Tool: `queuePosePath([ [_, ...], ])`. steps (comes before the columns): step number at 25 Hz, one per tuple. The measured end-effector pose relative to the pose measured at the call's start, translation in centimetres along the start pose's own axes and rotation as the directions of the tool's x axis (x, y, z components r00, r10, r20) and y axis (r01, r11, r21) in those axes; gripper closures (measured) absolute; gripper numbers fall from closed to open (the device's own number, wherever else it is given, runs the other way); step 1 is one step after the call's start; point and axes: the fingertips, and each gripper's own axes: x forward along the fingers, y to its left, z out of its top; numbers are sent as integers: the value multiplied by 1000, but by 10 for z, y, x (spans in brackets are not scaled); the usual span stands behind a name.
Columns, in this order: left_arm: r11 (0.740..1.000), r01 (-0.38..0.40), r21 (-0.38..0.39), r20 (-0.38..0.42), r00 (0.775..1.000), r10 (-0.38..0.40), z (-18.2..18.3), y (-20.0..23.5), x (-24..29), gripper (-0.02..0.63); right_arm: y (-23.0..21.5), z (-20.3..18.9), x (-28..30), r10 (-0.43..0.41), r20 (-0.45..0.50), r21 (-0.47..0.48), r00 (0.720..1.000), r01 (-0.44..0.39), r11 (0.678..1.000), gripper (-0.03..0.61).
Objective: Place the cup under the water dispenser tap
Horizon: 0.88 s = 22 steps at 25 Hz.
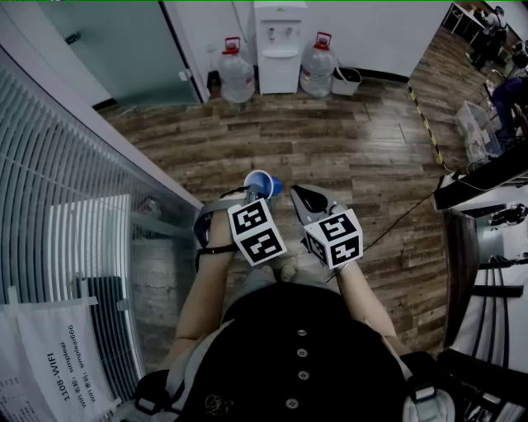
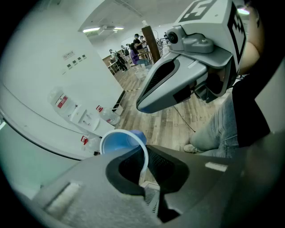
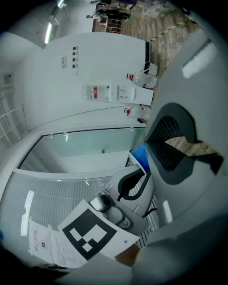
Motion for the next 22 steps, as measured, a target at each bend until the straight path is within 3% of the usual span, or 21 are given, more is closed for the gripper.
queuePosePath([
  [22, 1000, -17, 0, -54, 998, 17, 26, 12, 28, 597, -51, 5, 2, 21, 28, -11, 999, -21, 1000, 578],
])
